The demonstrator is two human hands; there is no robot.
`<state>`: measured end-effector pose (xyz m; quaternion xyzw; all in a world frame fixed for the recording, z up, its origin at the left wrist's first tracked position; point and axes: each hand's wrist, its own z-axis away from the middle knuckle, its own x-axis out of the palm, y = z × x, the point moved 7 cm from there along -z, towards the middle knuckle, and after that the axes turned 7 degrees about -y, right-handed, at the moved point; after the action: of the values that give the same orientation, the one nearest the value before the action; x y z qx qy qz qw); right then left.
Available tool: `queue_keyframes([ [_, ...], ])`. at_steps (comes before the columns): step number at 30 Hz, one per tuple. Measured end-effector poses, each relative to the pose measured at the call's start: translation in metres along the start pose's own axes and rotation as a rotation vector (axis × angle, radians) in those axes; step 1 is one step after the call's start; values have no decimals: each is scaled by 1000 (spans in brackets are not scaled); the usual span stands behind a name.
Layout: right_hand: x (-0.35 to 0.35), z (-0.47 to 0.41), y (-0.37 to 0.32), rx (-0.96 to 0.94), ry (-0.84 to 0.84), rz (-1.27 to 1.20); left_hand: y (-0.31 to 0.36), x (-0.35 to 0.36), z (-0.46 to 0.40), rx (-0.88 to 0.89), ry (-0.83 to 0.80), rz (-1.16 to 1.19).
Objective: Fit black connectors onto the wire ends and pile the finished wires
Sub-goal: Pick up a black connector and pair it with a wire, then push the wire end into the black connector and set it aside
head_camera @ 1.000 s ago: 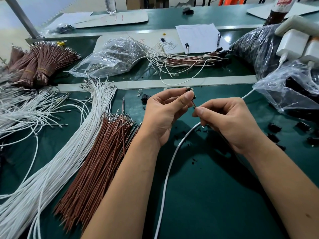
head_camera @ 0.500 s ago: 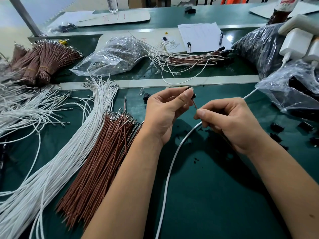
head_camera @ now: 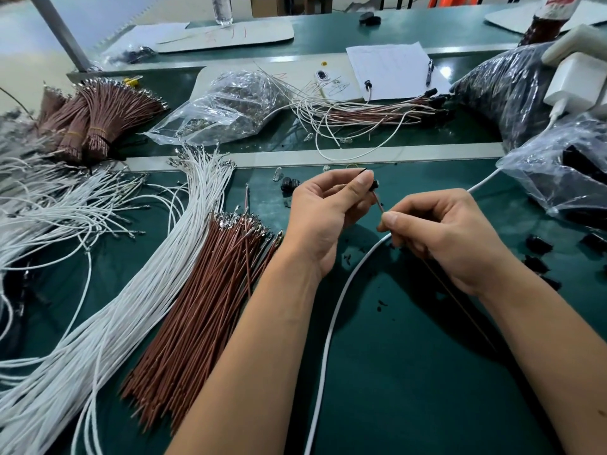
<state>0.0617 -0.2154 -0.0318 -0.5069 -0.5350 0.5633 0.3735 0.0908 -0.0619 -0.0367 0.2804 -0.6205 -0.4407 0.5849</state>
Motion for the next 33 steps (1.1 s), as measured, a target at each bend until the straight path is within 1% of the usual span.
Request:
queue_keyframes([
  [2, 1, 1, 0, -12, 5, 11, 1, 2, 1, -10, -33, -7],
  [4, 4, 1, -2, -16, -6, -26, 7, -2, 2, -12, -31, -5],
  [7, 4, -8, -5, 17, 67, -123, 22, -14, 3, 12, 47, 30],
  [9, 8, -24, -13, 30, 118, -38, 35, -25, 6, 42, 118, 33],
  [10, 15, -36, -17, 42, 112, 22, 42, -32, 8, 61, 159, 21],
  [12, 39, -63, -26, 80, 36, 125, 55, -47, 14, 89, 272, -39],
  [14, 71, -89, -35, 132, -65, 182, 70, -68, 22, 102, 411, -98],
  [16, 104, -109, -41, 183, -126, 231, 89, -88, 33, 126, 527, -122],
  [17, 119, -117, -44, 195, -143, 271, 100, -98, 38, 149, 576, -177],
  [19, 151, -132, -53, 180, -171, 379, 123, -119, 46, 183, 675, -393],
  [21, 181, -142, -63, 120, -185, 556, 139, -135, 54, 180, 753, -592],
  [23, 204, -147, -70, 79, -167, 755, 145, -145, 61, 163, 806, -708],
  [25, 217, -149, -68, 106, -148, 816, 145, -150, 67, 132, 843, -797],
  [28, 213, -150, -62, 194, -133, 723, 143, -152, 67, 132, 847, -889],
  [30, 205, -149, -58, 238, -133, 575, 141, -150, 64, 138, 834, -910],
  [33, 197, -145, -52, 245, -139, 361, 137, -143, 60, 136, 822, -933],
])
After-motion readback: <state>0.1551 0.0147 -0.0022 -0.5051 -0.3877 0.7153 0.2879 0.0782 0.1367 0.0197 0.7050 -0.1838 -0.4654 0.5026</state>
